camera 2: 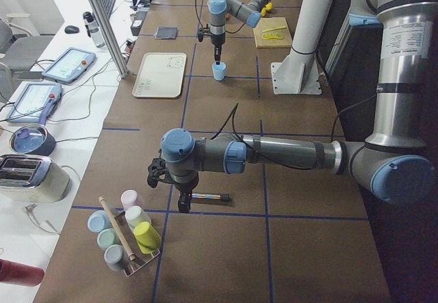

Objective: Mash ice and strawberries in cup
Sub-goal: 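Lower the right gripper into the blue cup and release the ice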

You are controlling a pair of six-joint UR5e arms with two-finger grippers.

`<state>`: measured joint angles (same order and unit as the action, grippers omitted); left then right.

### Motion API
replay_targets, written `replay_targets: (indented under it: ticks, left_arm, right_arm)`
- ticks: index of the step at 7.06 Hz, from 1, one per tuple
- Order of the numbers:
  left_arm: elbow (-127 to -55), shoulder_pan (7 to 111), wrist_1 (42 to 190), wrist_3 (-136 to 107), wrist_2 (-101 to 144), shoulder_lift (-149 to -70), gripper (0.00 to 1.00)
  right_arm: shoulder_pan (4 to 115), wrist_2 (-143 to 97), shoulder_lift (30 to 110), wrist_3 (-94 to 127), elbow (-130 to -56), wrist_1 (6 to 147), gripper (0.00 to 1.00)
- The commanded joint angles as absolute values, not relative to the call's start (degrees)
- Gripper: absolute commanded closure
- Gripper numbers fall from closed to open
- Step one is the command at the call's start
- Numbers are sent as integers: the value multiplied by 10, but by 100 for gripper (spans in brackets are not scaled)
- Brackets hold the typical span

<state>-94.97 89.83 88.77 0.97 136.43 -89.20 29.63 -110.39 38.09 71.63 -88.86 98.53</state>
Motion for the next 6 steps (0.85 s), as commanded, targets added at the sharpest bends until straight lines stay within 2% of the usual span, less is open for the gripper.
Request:
replay_targets:
  ticks: [1,5,6]
  left_arm:
    - [-950,898,888,10,1365,-892,0]
    - [-950,898,888,10,1364,-893,0]
    - [-950,898,888,10,1364,-893,0]
  right_arm:
    - [297,-1104,381,716,-889,985,54]
    - [297,-1104,381,716,-889,984,54]
    - [297,-1104,380,716,-889,984,12]
